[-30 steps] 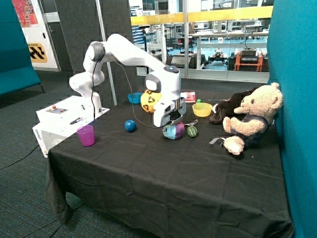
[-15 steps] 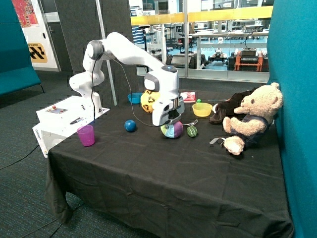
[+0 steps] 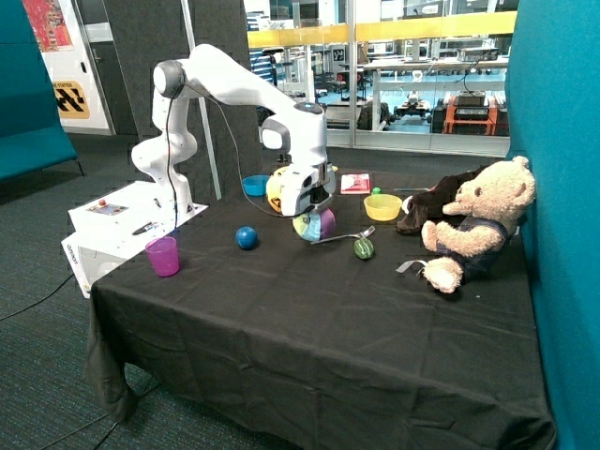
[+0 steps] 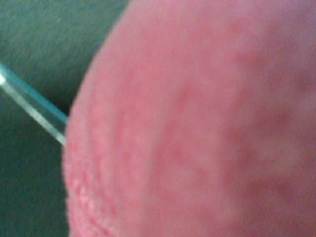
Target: Sort the balls from left to right in order of size
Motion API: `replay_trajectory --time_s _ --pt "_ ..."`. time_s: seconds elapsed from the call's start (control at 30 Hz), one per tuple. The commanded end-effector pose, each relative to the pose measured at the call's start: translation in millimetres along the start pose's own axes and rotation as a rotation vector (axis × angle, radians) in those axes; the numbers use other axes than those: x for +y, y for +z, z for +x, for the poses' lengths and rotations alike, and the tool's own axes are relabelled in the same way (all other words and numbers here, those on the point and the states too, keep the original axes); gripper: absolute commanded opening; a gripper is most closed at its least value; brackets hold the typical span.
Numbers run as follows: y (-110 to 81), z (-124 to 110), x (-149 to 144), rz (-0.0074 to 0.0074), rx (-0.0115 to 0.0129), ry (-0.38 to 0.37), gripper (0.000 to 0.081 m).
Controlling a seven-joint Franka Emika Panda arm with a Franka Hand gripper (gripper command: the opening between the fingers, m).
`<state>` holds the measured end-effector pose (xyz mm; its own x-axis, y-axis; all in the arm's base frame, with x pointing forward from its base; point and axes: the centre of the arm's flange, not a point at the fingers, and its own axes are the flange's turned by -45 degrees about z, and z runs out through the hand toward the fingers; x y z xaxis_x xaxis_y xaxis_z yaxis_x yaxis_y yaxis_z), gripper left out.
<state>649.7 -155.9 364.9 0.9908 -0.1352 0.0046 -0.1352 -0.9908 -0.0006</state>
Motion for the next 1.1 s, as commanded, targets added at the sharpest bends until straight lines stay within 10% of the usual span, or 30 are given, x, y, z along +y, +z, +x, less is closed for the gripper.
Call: replay_trajectory --time_s 0.0,1.07 --pt "-17.9 -22.0 -13.9 -0.0004 -0.0046 -0.076 0.0" --pt "-19.6 -124.5 -37.3 -0.0003 -0.0046 -0.104 0.0"
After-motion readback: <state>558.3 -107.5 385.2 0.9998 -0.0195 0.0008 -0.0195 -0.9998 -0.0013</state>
